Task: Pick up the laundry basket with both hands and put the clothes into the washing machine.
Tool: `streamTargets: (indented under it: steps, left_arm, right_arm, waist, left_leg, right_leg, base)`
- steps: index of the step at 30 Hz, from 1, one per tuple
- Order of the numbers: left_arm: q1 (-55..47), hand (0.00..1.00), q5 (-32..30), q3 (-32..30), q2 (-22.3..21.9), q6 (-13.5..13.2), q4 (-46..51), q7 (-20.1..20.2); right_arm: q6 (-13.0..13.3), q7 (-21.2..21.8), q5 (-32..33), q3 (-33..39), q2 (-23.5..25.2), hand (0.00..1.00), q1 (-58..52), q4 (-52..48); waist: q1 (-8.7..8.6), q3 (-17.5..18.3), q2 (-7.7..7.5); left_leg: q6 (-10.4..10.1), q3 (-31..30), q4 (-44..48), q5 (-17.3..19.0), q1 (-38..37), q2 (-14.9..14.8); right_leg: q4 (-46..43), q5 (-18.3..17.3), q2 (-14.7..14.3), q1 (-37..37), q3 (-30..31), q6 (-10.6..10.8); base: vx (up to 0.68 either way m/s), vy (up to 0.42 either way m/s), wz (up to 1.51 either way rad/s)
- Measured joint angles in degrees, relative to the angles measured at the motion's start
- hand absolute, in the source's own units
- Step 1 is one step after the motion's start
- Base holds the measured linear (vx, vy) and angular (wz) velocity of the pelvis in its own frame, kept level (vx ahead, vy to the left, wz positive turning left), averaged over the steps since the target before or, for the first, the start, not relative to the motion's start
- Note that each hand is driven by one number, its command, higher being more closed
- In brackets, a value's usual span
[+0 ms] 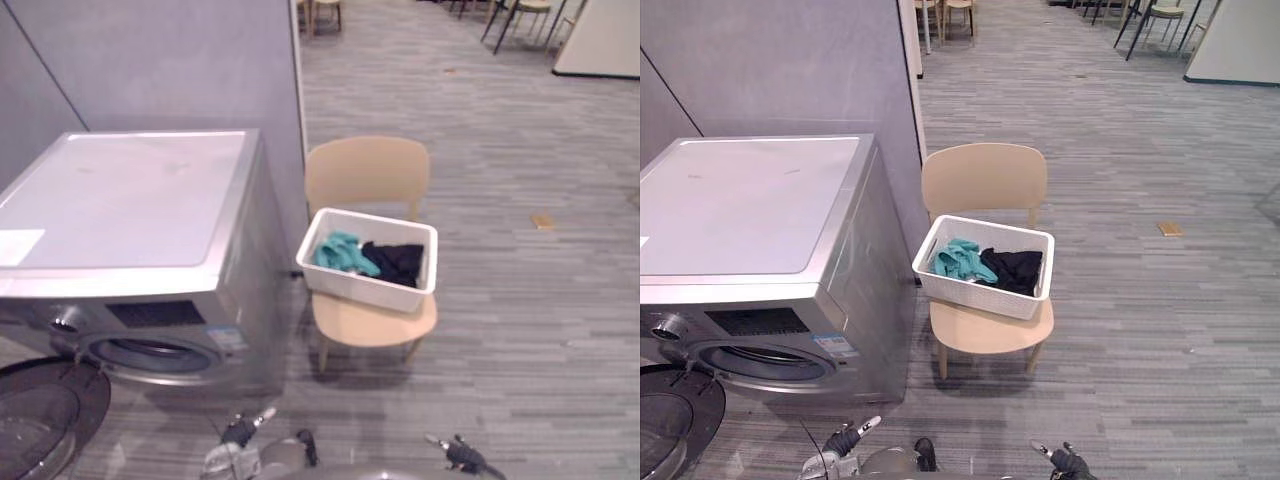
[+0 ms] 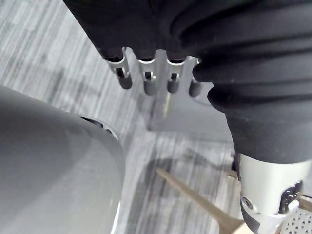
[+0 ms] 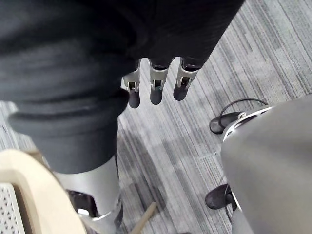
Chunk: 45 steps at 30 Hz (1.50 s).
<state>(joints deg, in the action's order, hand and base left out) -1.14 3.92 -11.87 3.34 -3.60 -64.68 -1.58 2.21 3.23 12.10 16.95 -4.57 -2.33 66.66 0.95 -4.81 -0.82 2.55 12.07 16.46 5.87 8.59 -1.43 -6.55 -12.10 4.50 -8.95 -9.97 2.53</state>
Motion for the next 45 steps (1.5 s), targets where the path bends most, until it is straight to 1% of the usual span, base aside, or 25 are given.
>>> streamTargets:
  steps: [4,5,7,8,10,12,13,15,17,18,19,20,21,23,26,27,31,33,34,36,38,41,43,44,45]
  left_arm:
    - [-0.1,0.0,0.2,1.2,0.1,0.0,-0.7,-0.1]
    - [-0.2,0.0,0.4,2.9,0.4,0.0,-0.7,-0.1]
    - [-0.1,0.0,0.7,6.2,1.3,0.0,-0.8,-0.1]
    - [0.0,0.0,0.7,7.2,1.5,0.0,-0.8,-0.1]
    - [0.1,0.0,0.6,9.2,2.0,0.0,-0.9,-0.1]
    - [0.1,0.0,0.5,9.3,2.0,0.0,-1.0,-0.1]
    - [0.1,0.0,0.5,8.9,1.6,0.1,-1.2,-0.1]
    - [-0.1,0.0,0.3,8.9,1.5,0.1,-1.3,-0.1]
    - [-0.2,0.0,-0.1,8.9,2.7,0.0,-1.5,-0.1]
    - [-0.5,0.0,-0.2,8.4,4.4,-0.1,-1.6,-0.1]
    - [-0.5,0.0,-0.2,7.5,4.3,0.0,-2.0,-0.1]
    - [-0.7,0.0,-0.3,5.8,2.9,0.0,-3.0,-0.1]
    - [-0.7,0.0,-0.3,4.8,1.3,0.0,-3.3,0.2]
    - [-1.2,0.0,-0.1,3.8,0.2,-0.1,-3.2,0.2]
    - [-2.4,0.0,0.4,0.3,0.3,-0.1,-2.6,0.2]
    - [-2.8,0.0,0.5,-0.1,0.5,-0.1,-2.1,0.2]
    - [-4.2,0.0,0.3,0.0,1.2,-0.1,-0.5,0.1]
    - [-4.4,0.0,0.0,0.3,1.7,-0.1,-0.4,0.1]
    - [-4.3,0.0,-0.2,0.7,2.0,-0.1,-0.2,0.1]
    - [-4.2,0.0,-0.4,1.5,2.5,-0.2,0.1,0.1]
    - [-3.4,0.0,-1.4,3.4,3.3,-0.3,1.3,0.0]
    - [0.2,0.0,-1.3,5.4,3.1,-1.0,2.4,-0.1]
    - [1.6,0.0,-1.2,5.6,2.9,-1.5,3.9,-0.5]
    - [2.5,0.0,-1.1,5.6,2.7,-1.9,4.3,-1.0]
    - [3.0,0.0,-0.5,5.7,2.7,-2.3,5.0,-1.2]
  right_arm:
    - [0.2,0.8,-1.3,-0.3,-0.3,0.0,1.0,-0.1]
    - [0.1,0.9,-1.6,-1.5,-0.2,0.0,0.5,-0.1]
    - [0.1,1.0,-1.4,-1.1,0.2,0.0,-0.6,-0.1]
    - [0.1,0.9,-1.4,-1.1,0.0,0.0,-0.7,-0.1]
    - [0.1,0.8,-1.4,-1.1,-0.5,0.0,-1.6,-0.1]
    - [0.0,0.7,-1.3,0.9,-0.7,0.0,-2.5,0.0]
    - [0.0,0.7,-1.2,3.3,-0.7,0.0,-2.6,0.0]
    - [0.0,0.7,-1.2,5.2,-0.8,0.0,-2.9,-0.1]
    - [-0.1,0.7,-1.1,5.6,-0.5,0.0,-3.4,-0.1]
    - [-0.2,0.7,-0.7,5.8,-0.2,0.0,-4.4,0.0]
    - [-0.2,0.7,-0.6,6.3,-0.5,0.0,-4.8,0.2]
    - [-0.2,0.7,-0.3,7.6,-1.4,0.0,-4.8,0.8]
    - [-0.1,0.7,-0.2,7.8,-3.0,0.0,-4.8,0.8]
    - [-0.2,0.7,-0.2,7.6,-4.5,0.0,-5.3,0.7]
    - [-0.2,0.6,-0.2,4.2,-5.0,0.0,-4.9,-3.8]
    - [-0.3,0.5,-0.2,0.5,-5.0,0.0,-5.5,-12.0]
    - [1.0,0.5,-0.7,-6.2,-4.8,0.0,-7.1,-36.5]
    - [2.3,0.5,-1.6,-6.6,-4.8,0.0,-6.7,-44.1]
    - [3.0,0.3,-2.7,-6.6,-5.2,0.0,-5.5,-47.2]
    - [3.8,0.1,-3.8,-7.5,-6.7,0.0,-2.7,-48.6]
    - [4.0,-0.8,-4.6,-10.8,-10.8,0.0,4.5,-49.2]
    - [4.4,-1.1,-5.0,-16.7,-18.2,0.0,19.3,-48.1]
    - [5.0,-1.6,-5.1,-21.4,-21.5,0.0,28.3,-45.5]
    - [5.3,-1.8,-5.5,-24.3,-23.2,0.0,33.1,-43.7]
    - [5.3,-1.7,-6.0,-27.3,-24.5,0.0,37.9,-41.6]
  waist:
    - [0.21,-0.2,0.61]
    - [0.09,-0.3,0.51]
    - [-0.25,-0.5,-0.1]
    - [-0.28,-0.6,-0.45]
    - [-0.46,-0.4,-0.72]
    - [-0.56,-0.5,-0.28]
    - [-1.2,-0.5,0.2]
    - [-1.85,-0.9,1.81]
    - [-1.9,-0.7,0.82]
    - [-1.95,0.2,-1.77]
    - [-2.09,0.4,-1.94]
    - [-1.77,0.6,-0.97]
    - [-2.28,1.2,1.02]
    - [-2.61,1.3,2.24]
    - [-2.04,1.6,2.08]
    - [-1.95,1.6,1.81]
    - [-1.74,3.3,0.8]
    - [-1.63,4.2,0.67]
    - [-1.68,4.1,-0.02]
    - [-1.49,3.9,-0.22]
    - [-1.08,1.5,-0.37]
    - [0.41,-4.7,0.54]
    - [1.7,-8.0,1.12]
    - [3.17,-9.6,1.34]
    - [3.26,-11.5,1.27]
  left_leg:
    - [0.8,2.6,-4.9,0.5,-7.6,1.7]
    - [0.9,3.3,-7.5,0.6,-10.8,2.2]
    - [1.6,3.9,-8.0,2.4,-13.0,2.9]
    - [1.6,3.8,-7.8,2.9,-13.6,2.9]
    - [1.0,3.5,-8.1,3.5,-14.4,2.8]
    - [0.4,2.7,-8.3,3.3,-14.5,2.1]
    - [-0.1,1.9,-8.1,3.0,-14.6,1.1]
    - [-1.0,0.6,-8.1,2.5,-14.8,-1.2]
    - [-2.9,0.1,-8.3,1.5,-15.5,-2.8]
    - [-5.9,-1.2,-8.7,2.3,-16.0,-2.5]
    - [-7.3,-1.5,-9.1,3.2,-16.6,-2.7]
    - [-8.4,-2.2,-9.3,2.7,-16.2,-4.9]
    - [-9.1,-3.2,-9.5,2.2,-16.3,-7.1]
    - [-10.4,-4.8,-9.7,1.4,-16.4,-9.7]
    - [-11.5,-5.0,-11.0,0.8,-16.3,-12.1]
    - [-12.6,-5.0,-12.2,0.1,-16.3,-12.5]
    - [-13.0,-4.9,-13.0,-0.2,-13.9,-12.4]
    - [-12.8,-5.4,-14.1,-0.9,-12.3,-12.0]
    - [-12.8,-6.2,-14.9,-1.7,-11.3,-11.7]
    - [-12.8,-6.9,-15.5,-2.8,-10.1,-11.4]
    - [-12.9,-7.8,-14.8,-3.4,-8.0,-11.4]
    - [-12.9,-10.0,-11.3,-3.4,-4.0,-11.5]
    - [-12.9,-10.4,-9.8,-3.4,-2.4,-11.9]
    - [-12.9,-10.7,-9.1,-3.4,-1.2,-11.9]
    - [-12.9,-11.4,-8.1,-3.4,0.1,-11.7]
  right_leg:
    - [-11.8,-0.9,2.2,2.0,2.5,1.3]
    - [-23.1,-1.0,3.3,5.8,3.5,1.9]
    - [-39.8,1.1,5.6,12.7,5.4,5.2]
    - [-42.5,1.0,6.1,14.1,5.2,5.1]
    - [-46.0,-0.4,8.2,16.7,2.5,3.2]
    - [-43.5,-2.0,12.6,18.8,-1.6,1.3]
    - [-39.6,-2.6,14.4,19.1,-2.8,1.6]
    - [-31.6,-2.5,13.8,18.4,-1.9,1.9]
    - [-18.3,2.9,12.5,16.5,3.4,4.1]
    - [-13.3,10.7,12.8,15.6,5.2,7.8]
    - [-12.4,8.0,12.4,14.0,5.1,9.5]
    - [-9.1,6.9,10.6,11.7,3.4,8.5]
    - [-6.0,7.6,8.3,9.5,1.3,7.4]
    - [-3.3,8.3,5.3,6.8,-1.1,6.3]
    - [-0.6,9.3,2.9,6.0,-2.2,4.9]
    - [0.5,10.1,2.0,5.9,-2.4,4.3]
    - [5.1,12.6,1.8,6.1,-2.8,4.4]
    - [7.6,13.9,1.9,6.2,-3.7,4.6]
    - [8.5,14.5,2.0,6.5,-4.5,4.7]
    - [8.8,15.2,2.2,7.5,-5.3,4.4]
    - [8.7,15.7,2.2,8.8,-6.0,4.2]
    - [8.2,16.6,2.2,10.6,-7.3,3.7]
    - [6.6,16.6,2.0,12.2,-7.2,3.7]
    - [5.8,16.6,2.1,13.2,-7.3,3.7]
    - [5.0,16.5,2.3,14.0,-7.6,3.6]
  base:
    - [0.24,0.15,-0.3]
    - [0.15,0.114,-0.21]
    - [0.11,0.063,-0.11]
    - [0.1,-0.015,0.03]
    - [0.13,-0.041,0.07]
    - [0.18,-0.096,0.14]
    - [0.25,-0.192,0.16]
    - [0.19,-0.24,0.11]
    - [0.14,-0.35,0.19]
    - [0.12,-0.352,0.28]
    - [0.13,-0.439,0.22]
    - [0.11,-0.4,0.26]
    - [0.11,-0.351,0.31]
    - [0.06,-0.272,0.43]
    - [-0.01,-0.154,0.1]
    - [-0.01,-0.069,0.01]
    - [-0.07,-0.017,0.0]
    - [0.0,0.005,0.17]
    - [0.03,0.004,0.27]
    - [0.02,0.001,0.23]
    - [-0.01,-0.004,0.17]
    - [-0.08,-0.012,0.19]
    - [-0.12,-0.018,0.09]
    - [-0.1,-0.006,0.08]
    - [-0.1,0.001,0.14]
